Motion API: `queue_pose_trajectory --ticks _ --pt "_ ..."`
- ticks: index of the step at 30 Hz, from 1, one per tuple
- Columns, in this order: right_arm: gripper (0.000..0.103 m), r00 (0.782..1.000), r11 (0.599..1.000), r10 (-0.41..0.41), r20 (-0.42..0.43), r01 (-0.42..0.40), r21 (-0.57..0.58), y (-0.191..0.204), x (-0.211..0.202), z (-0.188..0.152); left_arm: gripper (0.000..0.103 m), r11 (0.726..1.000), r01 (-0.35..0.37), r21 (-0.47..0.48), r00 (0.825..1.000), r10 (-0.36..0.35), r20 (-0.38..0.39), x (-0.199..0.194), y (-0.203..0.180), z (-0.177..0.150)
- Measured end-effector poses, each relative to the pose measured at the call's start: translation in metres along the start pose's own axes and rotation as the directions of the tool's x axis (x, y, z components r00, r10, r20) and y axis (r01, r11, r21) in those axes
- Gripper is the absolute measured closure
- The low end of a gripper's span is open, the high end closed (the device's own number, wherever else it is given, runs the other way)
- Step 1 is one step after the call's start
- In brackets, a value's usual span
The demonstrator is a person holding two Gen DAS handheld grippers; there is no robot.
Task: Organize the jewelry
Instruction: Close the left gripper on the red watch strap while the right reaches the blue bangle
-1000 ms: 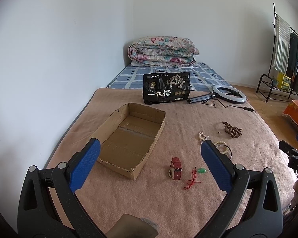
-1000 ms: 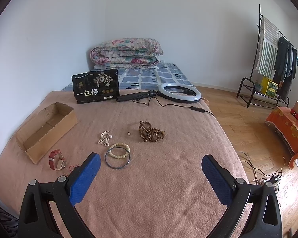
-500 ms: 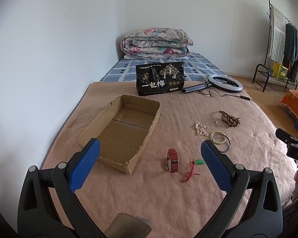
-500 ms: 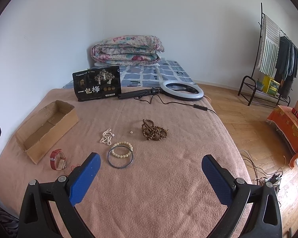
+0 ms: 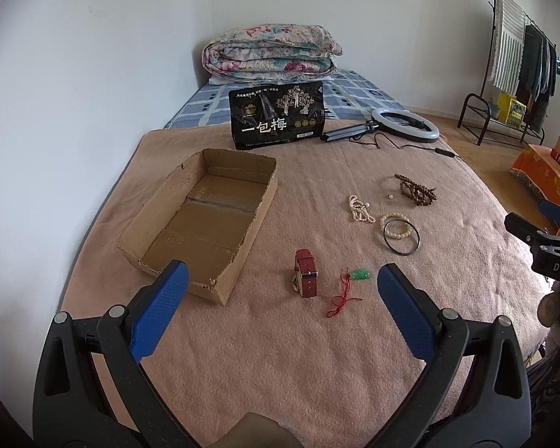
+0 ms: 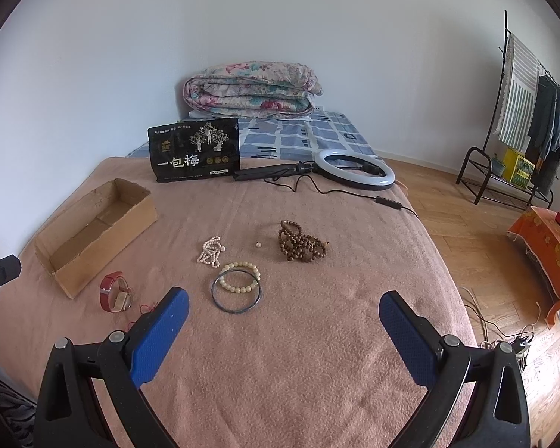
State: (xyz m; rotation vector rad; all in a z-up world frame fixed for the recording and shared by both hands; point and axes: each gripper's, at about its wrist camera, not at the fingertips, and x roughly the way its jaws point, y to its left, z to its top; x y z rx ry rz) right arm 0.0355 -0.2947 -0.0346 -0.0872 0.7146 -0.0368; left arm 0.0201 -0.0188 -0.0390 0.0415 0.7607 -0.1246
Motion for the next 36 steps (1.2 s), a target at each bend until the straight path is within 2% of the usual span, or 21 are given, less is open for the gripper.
queue_pose_trajectory --ticks 6,10,12,19,21,23,25,27,28,29,33,36 --pt "0.000 0.998 0.997 0.061 0.002 -0.061 0.051 -0.013 0.006 0.000 0.000 0.999 0.046 0.018 0.997 -0.045 -0.059 0.010 -0.004 -0.009" --pt "0.000 0.999 0.999 0.031 -0.022 -0.032 -0.010 -0.010 0.013 0.000 0.000 0.998 0.010 0.068 0.998 -0.006 -0.060 0.015 -0.010 -0.015" --pt "0.000 0.998 0.998 0.038 -0.045 -0.040 -0.041 -0.009 0.019 0.001 0.000 0.996 0.018 0.086 0.997 -0.012 -0.077 0.020 -0.013 -0.017" --pt "0.000 0.988 0.989 0.100 -0.116 -0.112 -0.099 -0.003 0.040 0.000 0.001 0.998 0.056 0.042 0.988 -0.050 -0.146 0.040 -0.020 -0.026" --pt "0.000 0.985 0.985 0.108 -0.137 -0.125 -0.123 0.000 0.048 -0.003 0.006 0.998 0.061 0.029 0.986 -0.056 -0.155 0.045 -0.023 -0.031" --pt "0.001 0.981 0.982 0.112 -0.156 -0.134 -0.135 0.002 0.057 -0.007 0.017 0.998 0.065 0.001 0.983 -0.064 -0.170 0.051 -0.024 -0.033" --pt "0.001 0.977 0.979 0.127 -0.173 -0.151 -0.135 0.003 0.066 -0.010 0.019 0.997 0.071 -0.038 0.982 -0.076 -0.173 0.057 -0.023 -0.034" --pt "0.002 0.975 0.978 0.129 -0.183 -0.155 -0.138 0.004 0.076 -0.011 0.026 0.995 0.072 -0.071 0.982 -0.083 -0.170 0.064 -0.022 -0.035" --pt "0.004 0.974 0.978 0.129 -0.189 -0.156 -0.135 0.004 0.080 -0.011 0.035 0.994 0.074 -0.085 0.982 -0.088 -0.168 0.067 -0.023 -0.034" --pt "0.006 0.971 0.978 0.138 -0.194 -0.165 -0.128 0.004 0.085 -0.011 0.039 0.992 0.080 -0.098 0.981 -0.096 -0.169 0.070 -0.022 -0.034" --pt "0.007 0.960 0.975 0.178 -0.215 -0.202 -0.097 0.008 0.106 -0.010 0.040 0.987 0.102 -0.124 0.978 -0.122 -0.170 0.084 -0.025 -0.032" --pt "0.007 0.956 0.968 0.193 -0.223 -0.223 -0.115 0.019 0.120 -0.014 0.045 0.983 0.125 -0.133 0.973 -0.148 -0.179 0.094 -0.026 -0.029"
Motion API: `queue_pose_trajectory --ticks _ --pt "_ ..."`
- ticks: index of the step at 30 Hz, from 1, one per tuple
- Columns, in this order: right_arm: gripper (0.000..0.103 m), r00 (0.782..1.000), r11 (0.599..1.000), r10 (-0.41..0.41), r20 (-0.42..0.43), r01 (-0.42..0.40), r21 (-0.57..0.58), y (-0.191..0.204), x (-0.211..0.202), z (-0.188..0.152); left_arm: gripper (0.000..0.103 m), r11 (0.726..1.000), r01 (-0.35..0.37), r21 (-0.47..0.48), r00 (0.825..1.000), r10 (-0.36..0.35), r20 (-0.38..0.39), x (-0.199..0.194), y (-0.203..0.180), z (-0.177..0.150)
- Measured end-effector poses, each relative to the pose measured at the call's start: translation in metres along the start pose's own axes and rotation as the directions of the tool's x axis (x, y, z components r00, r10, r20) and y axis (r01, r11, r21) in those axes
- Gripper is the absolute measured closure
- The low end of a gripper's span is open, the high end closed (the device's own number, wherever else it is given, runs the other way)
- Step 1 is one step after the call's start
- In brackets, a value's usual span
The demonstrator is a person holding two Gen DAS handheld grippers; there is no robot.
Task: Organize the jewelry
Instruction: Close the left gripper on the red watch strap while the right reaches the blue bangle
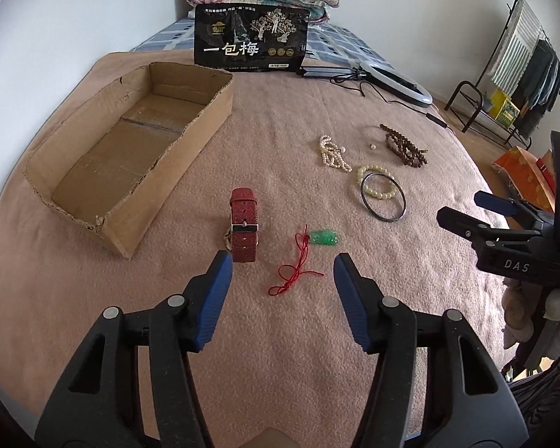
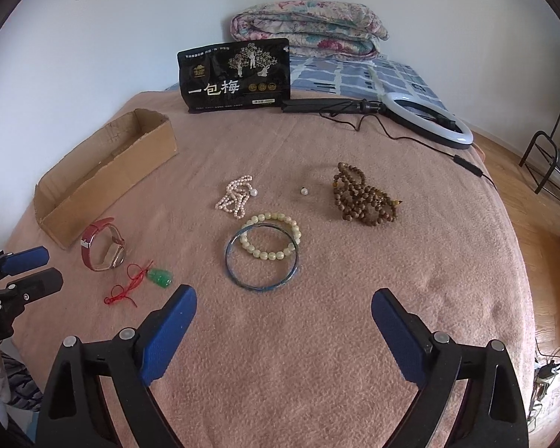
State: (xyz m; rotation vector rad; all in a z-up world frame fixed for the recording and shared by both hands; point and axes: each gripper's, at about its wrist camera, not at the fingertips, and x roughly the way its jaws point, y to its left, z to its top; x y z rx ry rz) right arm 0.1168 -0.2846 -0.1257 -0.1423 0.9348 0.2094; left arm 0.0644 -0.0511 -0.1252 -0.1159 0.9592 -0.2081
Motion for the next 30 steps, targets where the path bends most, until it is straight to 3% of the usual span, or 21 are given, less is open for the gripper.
queue_pose_trajectory --ticks 7,14,22,26,30 --pt "0.004 0.999 1.000 -0.003 -0.041 0.004 0.015 0.002 0.032 0.001 0.045 1.000 -0.009 -0.002 1.000 0.009 -0.001 0.017 0.005 0.005" --pt "0.004 0.999 1.000 -0.011 -0.042 0.011 0.020 0.003 0.044 0.004 0.063 1.000 -0.011 -0.014 1.000 0.011 -0.022 0.034 0.011 0.009" --pt "0.004 0.999 1.000 -0.013 -0.043 0.012 -0.011 0.010 0.048 0.004 0.063 1.000 -0.024 0.001 1.000 0.024 0.012 0.033 0.009 0.013" --pt "0.004 0.999 1.000 -0.010 -0.050 0.011 0.013 0.005 0.049 0.005 0.063 0.998 -0.069 0.010 0.997 0.069 0.025 0.032 0.011 0.010" --pt "0.004 0.998 1.000 -0.005 -0.055 0.006 0.021 0.002 0.053 0.005 0.063 0.997 -0.082 0.008 0.997 0.082 0.006 0.039 0.016 0.010"
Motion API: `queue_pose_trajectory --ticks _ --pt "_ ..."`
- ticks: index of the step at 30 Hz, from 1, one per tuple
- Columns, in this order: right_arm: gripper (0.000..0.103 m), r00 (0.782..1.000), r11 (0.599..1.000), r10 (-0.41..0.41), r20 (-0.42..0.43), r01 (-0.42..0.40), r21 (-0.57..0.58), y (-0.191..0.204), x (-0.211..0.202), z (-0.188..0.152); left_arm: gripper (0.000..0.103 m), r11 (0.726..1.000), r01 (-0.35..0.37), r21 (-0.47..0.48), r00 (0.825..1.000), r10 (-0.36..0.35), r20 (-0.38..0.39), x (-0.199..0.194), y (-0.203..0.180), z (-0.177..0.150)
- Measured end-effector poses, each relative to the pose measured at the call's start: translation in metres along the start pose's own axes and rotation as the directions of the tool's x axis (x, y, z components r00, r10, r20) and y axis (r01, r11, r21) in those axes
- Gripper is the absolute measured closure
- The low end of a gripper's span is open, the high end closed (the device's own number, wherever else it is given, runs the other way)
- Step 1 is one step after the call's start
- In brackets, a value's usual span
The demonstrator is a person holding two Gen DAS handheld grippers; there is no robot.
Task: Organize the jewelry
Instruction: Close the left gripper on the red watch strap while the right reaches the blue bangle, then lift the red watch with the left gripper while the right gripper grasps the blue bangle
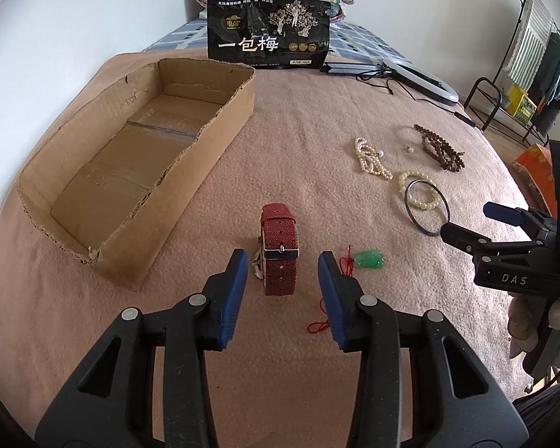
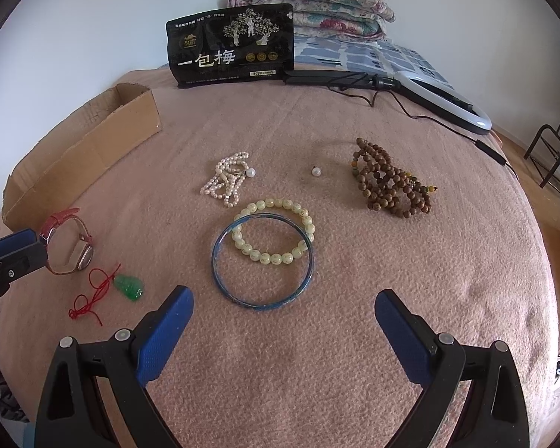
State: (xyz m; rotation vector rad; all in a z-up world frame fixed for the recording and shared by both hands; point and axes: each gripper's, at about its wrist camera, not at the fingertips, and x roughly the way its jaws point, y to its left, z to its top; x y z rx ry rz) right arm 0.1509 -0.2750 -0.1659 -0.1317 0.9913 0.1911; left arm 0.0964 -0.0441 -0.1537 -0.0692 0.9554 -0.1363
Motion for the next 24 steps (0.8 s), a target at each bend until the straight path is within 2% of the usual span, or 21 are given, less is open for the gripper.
queue_pose_trajectory --ticks 8,11,16,19,24 --pt "0.001 1.000 0.999 0.018 0.011 -0.018 -0.026 0.010 0.010 0.007 0.063 1.000 -0.001 0.015 1.000 0.002 -0.031 0.015 -0.006 -0.001" --pt "0.000 1.000 0.999 0.012 0.003 -0.012 -0.032 0.014 0.017 0.012 0.070 1.000 0.000 0.017 0.999 0.001 -0.036 0.019 -0.008 -0.001" --pt "0.000 0.999 1.000 -0.022 -0.027 0.021 -0.020 0.012 0.031 0.014 0.071 1.000 0.010 0.021 0.999 -0.009 -0.040 0.025 -0.010 0.000" --pt "0.000 0.998 1.000 -0.022 -0.054 0.022 0.008 0.005 0.039 0.014 0.080 0.999 0.012 0.030 0.999 -0.011 -0.050 0.030 -0.011 0.000" --pt "0.001 0.997 1.000 -0.025 -0.068 0.025 0.005 0.004 0.046 0.016 0.087 1.000 0.021 0.018 0.998 -0.020 -0.058 0.033 -0.011 0.000"
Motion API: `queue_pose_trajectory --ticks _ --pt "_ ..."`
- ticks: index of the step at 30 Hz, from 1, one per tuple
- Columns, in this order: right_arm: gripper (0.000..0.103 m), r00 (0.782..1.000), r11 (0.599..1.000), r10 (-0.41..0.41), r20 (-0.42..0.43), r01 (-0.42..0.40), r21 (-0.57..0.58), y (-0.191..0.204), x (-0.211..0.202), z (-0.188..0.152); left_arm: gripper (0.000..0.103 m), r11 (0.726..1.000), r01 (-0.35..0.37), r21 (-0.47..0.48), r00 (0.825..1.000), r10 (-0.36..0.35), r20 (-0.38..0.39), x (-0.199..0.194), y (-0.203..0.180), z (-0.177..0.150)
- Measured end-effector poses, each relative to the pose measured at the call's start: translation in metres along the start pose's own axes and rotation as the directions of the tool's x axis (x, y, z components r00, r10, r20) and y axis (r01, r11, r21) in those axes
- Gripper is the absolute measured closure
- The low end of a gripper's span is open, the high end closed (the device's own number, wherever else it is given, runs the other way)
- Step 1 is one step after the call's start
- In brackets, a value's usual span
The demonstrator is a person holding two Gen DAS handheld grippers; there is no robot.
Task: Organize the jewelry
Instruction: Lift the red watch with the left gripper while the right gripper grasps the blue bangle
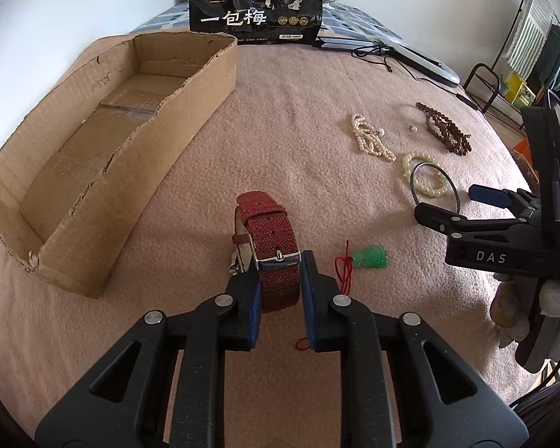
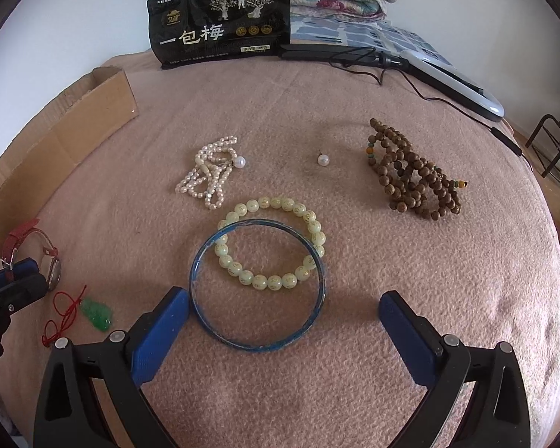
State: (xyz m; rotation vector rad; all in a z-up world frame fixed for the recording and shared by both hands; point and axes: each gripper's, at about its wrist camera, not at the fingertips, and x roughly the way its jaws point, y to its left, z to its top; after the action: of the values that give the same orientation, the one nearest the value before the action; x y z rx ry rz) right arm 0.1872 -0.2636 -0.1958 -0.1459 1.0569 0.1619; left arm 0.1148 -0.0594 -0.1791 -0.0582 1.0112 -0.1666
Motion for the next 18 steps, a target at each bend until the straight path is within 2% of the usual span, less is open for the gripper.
queue_pose_trajectory --ticks 6,11,18 --pt "0.012 1.000 0.999 0.007 -0.015 -0.007 -0.034 0.009 0.000 0.002 0.088 1.000 0.002 0.004 1.000 -0.002 0.004 0.000 -0.001 0.000" --pt "0.028 1.000 0.999 0.020 -0.017 -0.020 -0.044 0.013 -0.003 0.001 0.088 1.000 0.009 0.000 1.000 -0.009 0.006 -0.001 0.001 0.001" --pt "0.029 1.000 0.999 0.022 -0.017 -0.022 -0.040 0.011 -0.008 -0.001 0.088 1.000 0.019 -0.001 1.000 -0.019 0.012 -0.004 0.001 0.002"
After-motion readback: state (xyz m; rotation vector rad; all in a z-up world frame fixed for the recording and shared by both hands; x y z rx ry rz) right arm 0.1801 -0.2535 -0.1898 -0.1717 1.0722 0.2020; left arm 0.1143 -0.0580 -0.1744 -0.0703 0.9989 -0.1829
